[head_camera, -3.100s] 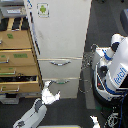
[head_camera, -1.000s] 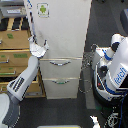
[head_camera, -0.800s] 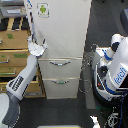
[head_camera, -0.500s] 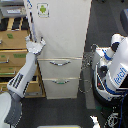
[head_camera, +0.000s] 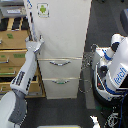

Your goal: Opening the fridge

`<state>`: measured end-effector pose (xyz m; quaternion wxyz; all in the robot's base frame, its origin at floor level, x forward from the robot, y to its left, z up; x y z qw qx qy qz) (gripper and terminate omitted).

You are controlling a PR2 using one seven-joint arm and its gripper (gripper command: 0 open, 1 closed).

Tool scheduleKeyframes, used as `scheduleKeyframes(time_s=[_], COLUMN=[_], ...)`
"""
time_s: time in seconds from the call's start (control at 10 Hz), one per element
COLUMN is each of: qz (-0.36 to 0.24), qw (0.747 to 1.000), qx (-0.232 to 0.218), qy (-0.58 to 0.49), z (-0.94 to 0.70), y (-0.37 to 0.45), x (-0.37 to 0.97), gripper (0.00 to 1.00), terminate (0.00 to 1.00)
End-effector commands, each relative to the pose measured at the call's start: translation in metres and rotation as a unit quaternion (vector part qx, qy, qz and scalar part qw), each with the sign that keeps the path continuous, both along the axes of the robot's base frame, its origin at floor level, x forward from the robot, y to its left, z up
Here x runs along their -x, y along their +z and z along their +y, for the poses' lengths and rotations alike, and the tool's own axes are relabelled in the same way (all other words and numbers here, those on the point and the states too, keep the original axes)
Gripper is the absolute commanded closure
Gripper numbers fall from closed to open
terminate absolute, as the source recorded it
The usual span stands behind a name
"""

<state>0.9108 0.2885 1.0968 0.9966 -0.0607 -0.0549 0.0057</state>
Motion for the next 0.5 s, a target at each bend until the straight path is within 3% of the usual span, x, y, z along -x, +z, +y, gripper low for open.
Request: scheduleKeyframes(time_s=[0.1, 0.3, 0.4, 0.5], qz=[0.035, 0.039, 0.045, 0.049], qw=[0.999, 0.999, 0.998, 0.998], qx=[0.007, 0.012, 0.023, 0.007], qy=[-0.007, -0.015, -0.029, -0.047], z=[0.046, 0.044, 0.041, 0.029], y=[-0.051, -0.062, -0.068, -0.079], x=[-0.011, -0.011, -0.009, -0.006], gripper=[0.0, 0.0, 1.0, 1.0], terminate=[0.0, 0.0, 0.0, 0.0])
